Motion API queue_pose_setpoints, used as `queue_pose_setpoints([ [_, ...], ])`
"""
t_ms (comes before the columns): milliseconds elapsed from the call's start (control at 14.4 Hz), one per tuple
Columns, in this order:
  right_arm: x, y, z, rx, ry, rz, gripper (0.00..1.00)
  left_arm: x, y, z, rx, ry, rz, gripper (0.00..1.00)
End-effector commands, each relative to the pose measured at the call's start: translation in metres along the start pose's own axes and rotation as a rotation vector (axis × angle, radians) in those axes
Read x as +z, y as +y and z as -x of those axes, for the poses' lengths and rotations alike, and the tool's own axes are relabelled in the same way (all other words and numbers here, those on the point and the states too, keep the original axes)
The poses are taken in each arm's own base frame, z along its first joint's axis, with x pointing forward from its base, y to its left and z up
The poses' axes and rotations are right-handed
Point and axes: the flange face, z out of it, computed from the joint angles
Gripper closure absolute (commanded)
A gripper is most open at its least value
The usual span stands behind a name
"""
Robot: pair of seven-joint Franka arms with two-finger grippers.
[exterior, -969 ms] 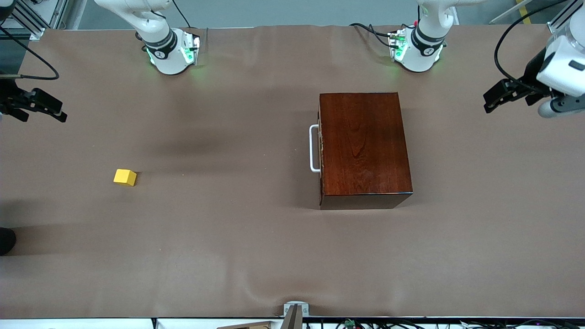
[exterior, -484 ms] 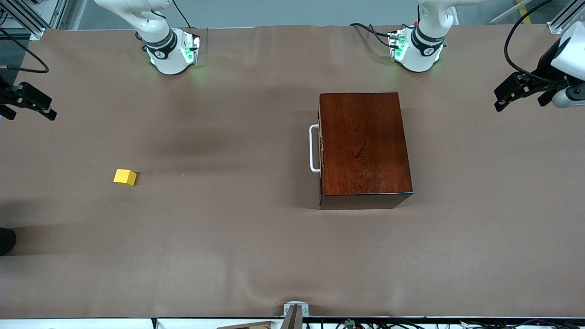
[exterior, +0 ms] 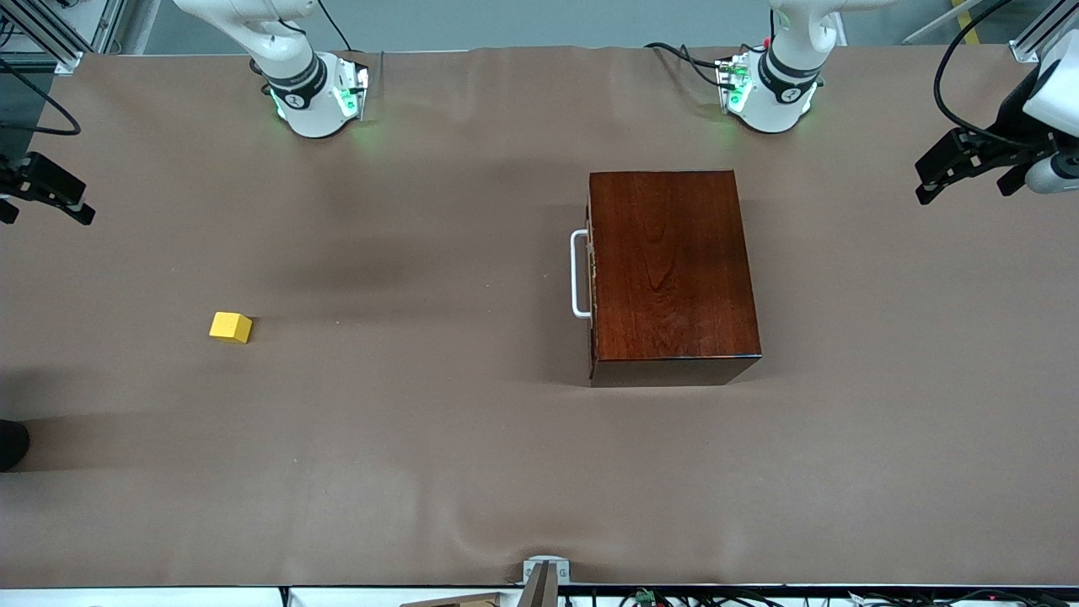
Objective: Open drawer, take yellow block, close drawer
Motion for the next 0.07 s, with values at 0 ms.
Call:
queue_pose_setpoints([
  [0, -0.0038, -0.0013, -0.0019, -0.009, -0.015, 0.014, 0.00, -0.0034, 0.0028, -0.0022, 0.032, -0.016, 0.025, 0.00],
])
